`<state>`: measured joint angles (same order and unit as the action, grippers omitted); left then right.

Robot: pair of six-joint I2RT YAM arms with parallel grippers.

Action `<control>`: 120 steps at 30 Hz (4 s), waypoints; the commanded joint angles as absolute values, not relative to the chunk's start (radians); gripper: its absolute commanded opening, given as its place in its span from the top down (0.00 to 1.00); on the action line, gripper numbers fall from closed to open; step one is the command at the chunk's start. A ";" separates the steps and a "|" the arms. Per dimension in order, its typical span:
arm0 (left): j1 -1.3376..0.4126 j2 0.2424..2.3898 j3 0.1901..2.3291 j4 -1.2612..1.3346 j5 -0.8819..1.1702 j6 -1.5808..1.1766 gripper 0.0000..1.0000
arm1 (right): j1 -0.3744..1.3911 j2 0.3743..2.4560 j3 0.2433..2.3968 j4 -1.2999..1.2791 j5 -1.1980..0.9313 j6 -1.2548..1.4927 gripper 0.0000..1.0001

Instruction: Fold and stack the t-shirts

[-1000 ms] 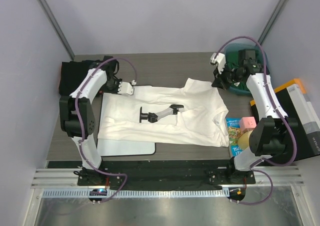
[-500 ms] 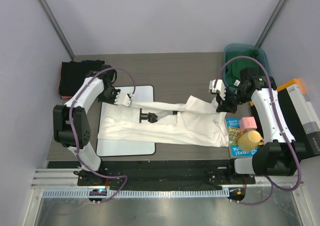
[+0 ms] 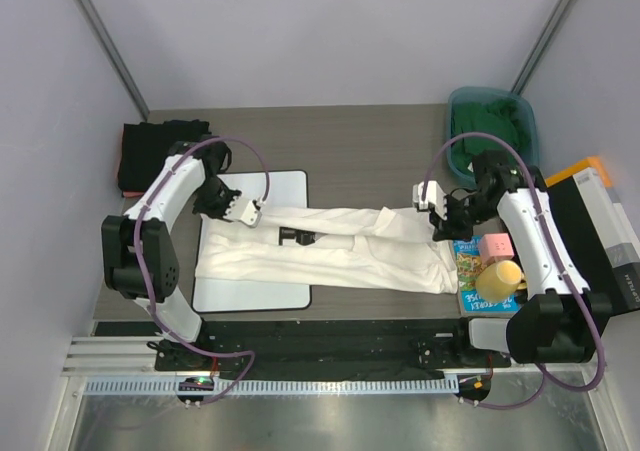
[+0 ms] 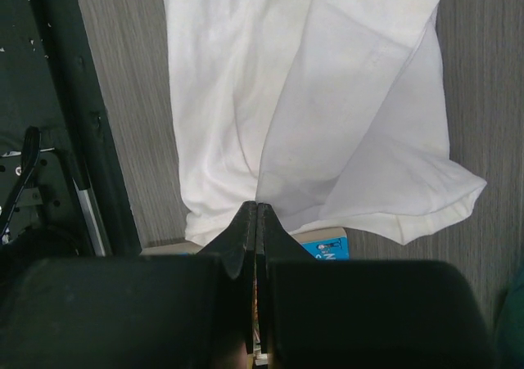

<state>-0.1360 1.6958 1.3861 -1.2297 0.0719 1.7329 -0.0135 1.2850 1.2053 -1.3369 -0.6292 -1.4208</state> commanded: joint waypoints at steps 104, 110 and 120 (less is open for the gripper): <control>-0.218 1.919 1.515 -1.072 0.049 1.545 1.00 | 0.292 1.525 1.057 -0.588 -0.360 -1.074 0.99; -0.213 1.974 1.611 -1.196 0.123 1.557 1.00 | 0.227 1.577 1.080 -0.588 -0.345 -1.103 0.99; -0.195 2.114 1.692 -1.260 0.035 1.565 1.00 | 0.192 1.686 1.089 -0.522 -0.261 -1.115 0.99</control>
